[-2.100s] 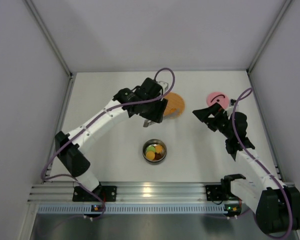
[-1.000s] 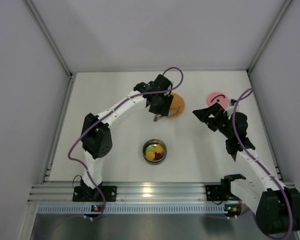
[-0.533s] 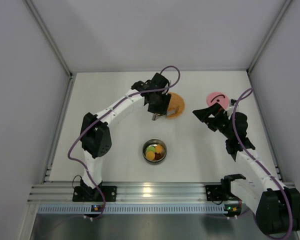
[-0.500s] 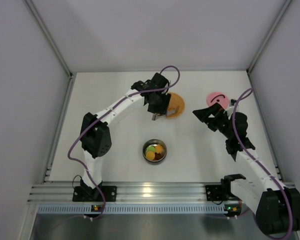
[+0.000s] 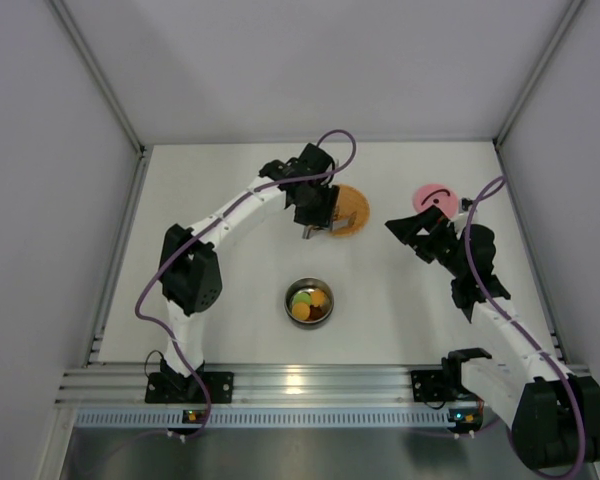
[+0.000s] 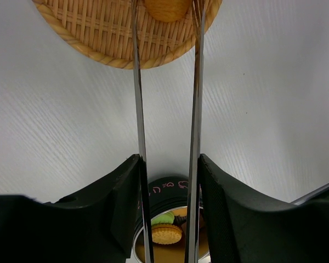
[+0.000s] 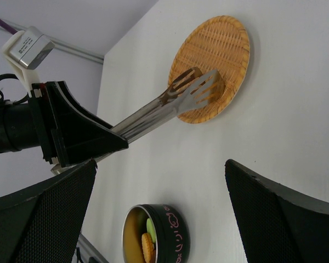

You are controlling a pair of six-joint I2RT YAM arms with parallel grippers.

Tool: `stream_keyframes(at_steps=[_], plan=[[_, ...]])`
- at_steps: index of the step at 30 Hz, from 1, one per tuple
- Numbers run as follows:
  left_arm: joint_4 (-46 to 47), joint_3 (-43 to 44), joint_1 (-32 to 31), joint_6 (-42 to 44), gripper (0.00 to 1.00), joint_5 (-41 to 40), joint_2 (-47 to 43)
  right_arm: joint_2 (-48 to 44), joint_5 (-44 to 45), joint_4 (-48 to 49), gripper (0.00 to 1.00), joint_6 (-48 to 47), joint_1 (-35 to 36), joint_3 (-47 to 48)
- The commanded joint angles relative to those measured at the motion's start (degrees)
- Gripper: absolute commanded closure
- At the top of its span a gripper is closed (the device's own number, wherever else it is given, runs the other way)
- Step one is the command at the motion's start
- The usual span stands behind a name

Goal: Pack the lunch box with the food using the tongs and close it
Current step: Pick up the fake food from the plate.

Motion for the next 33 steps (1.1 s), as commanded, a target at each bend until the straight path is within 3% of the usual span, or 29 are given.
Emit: stream_keyframes(at_steps=[1, 33], plan=[[0.70, -0.69, 0.60, -0.41, 0.51, 1.12, -0.10, -0.57, -0.34, 2.70, 0.01, -0.75, 0.28, 0.87], [-0.96, 3.78, 1.48, 1.79, 0.57, -2.66, -7.40, -0.13, -0.25, 3.31, 0.00, -0.49, 0.29, 0.61]])
